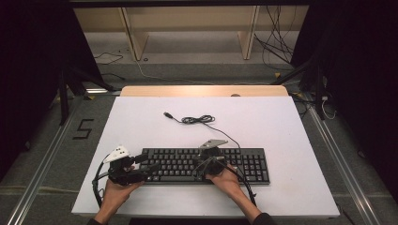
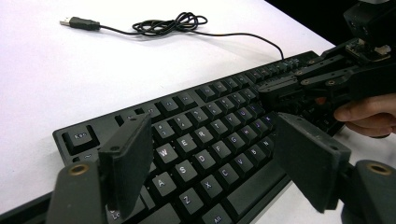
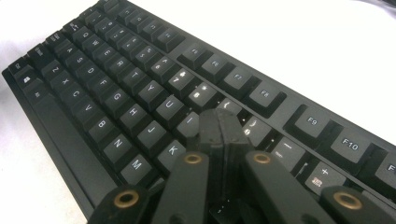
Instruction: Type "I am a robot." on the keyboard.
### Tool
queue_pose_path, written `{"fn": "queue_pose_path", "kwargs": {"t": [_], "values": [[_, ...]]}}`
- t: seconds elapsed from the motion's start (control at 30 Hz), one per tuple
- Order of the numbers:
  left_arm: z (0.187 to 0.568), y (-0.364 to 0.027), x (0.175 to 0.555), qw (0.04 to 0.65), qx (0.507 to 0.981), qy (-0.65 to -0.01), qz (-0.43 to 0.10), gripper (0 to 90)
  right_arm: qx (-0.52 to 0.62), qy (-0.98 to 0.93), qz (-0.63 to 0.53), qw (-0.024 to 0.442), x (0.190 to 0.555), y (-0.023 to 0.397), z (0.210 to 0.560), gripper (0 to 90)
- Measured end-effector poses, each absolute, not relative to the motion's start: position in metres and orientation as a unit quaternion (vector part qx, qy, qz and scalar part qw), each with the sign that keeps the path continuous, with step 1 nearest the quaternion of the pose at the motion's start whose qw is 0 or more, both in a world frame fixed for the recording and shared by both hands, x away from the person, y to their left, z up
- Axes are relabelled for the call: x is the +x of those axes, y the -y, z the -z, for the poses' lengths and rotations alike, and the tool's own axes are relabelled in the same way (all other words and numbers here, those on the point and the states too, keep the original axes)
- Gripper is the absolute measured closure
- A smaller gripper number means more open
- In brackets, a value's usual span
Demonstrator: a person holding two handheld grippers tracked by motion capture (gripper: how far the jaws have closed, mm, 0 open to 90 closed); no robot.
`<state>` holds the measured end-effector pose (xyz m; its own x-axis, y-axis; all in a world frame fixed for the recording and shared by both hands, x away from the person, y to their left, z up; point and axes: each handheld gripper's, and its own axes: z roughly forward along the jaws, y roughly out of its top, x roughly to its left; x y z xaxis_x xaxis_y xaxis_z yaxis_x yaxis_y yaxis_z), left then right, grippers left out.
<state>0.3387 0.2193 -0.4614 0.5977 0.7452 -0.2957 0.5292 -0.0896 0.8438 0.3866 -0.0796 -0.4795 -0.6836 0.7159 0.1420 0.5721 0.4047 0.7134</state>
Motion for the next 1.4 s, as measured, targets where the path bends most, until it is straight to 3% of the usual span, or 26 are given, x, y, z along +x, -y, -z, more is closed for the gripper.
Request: {"fn": "queue_pose_path", "kwargs": {"t": [0.1,0.43,0.63,0.8,1.17,1.4], "values": [[0.462,-0.218,0.339,0.513,0.732,-0.436,-0.105,28.1,0.392,-0.828,-0.39,0.088,0.387,0.081,0.479,88.7],[0.462,-0.215,0.343,0.504,0.737,-0.437,-0.103,31.9,0.393,-0.807,-0.434,0.078,0.38,0.091,0.465,72.7],[0.463,-0.209,0.348,0.491,0.745,-0.441,-0.1,41.3,0.387,-0.804,-0.446,0.074,0.373,0.098,0.459,57.1],[0.463,-0.205,0.352,0.482,0.753,-0.438,-0.096,52.6,0.383,-0.8,-0.457,0.07,0.369,0.101,0.455,49.3],[0.463,-0.193,0.363,0.462,0.778,-0.418,-0.086,78.2,0.372,-0.791,-0.48,0.076,0.356,0.111,0.449,42.3],[0.469,-0.18,0.372,0.437,0.795,-0.413,-0.078,87.0,0.37,-0.792,-0.48,0.076,0.351,0.116,0.451,40.1]]}}
